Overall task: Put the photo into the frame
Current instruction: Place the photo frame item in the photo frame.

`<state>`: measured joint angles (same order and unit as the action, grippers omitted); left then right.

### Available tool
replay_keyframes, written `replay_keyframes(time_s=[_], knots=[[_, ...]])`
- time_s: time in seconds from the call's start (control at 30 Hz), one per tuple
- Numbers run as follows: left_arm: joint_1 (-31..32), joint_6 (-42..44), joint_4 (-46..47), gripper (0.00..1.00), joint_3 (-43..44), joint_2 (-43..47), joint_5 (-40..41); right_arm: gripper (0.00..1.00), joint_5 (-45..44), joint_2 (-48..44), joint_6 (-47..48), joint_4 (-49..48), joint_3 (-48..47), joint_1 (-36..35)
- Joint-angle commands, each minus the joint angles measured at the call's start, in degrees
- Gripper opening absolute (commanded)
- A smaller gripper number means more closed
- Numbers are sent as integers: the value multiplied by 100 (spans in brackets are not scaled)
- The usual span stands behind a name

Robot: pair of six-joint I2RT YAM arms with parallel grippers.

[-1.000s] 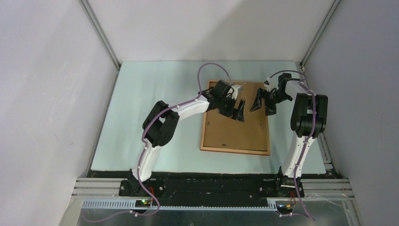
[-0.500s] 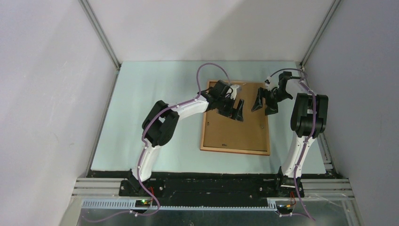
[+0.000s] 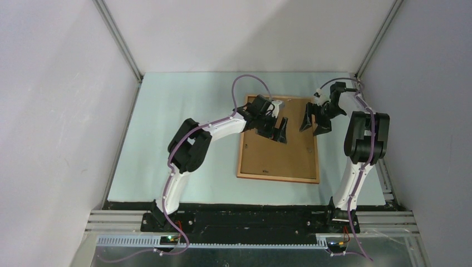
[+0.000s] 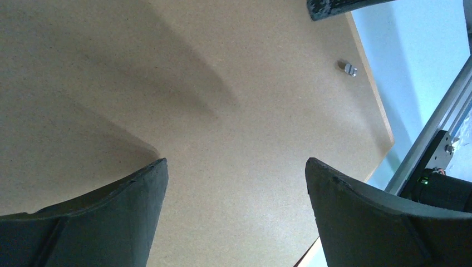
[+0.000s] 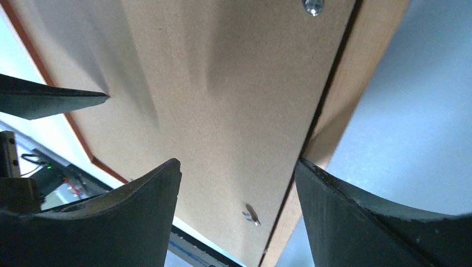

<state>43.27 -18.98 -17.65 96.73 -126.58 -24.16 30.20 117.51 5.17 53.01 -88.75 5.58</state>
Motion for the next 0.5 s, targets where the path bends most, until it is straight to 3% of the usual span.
replay_keyframes(time_s=[0.0,0.47], knots=[[-66,62,-31,98,-93,195,136,79,-425,-544,200,53,-294,75],[-89,57,-32,98,-74,314,164,76,-743,-918,149,-441,147,156]])
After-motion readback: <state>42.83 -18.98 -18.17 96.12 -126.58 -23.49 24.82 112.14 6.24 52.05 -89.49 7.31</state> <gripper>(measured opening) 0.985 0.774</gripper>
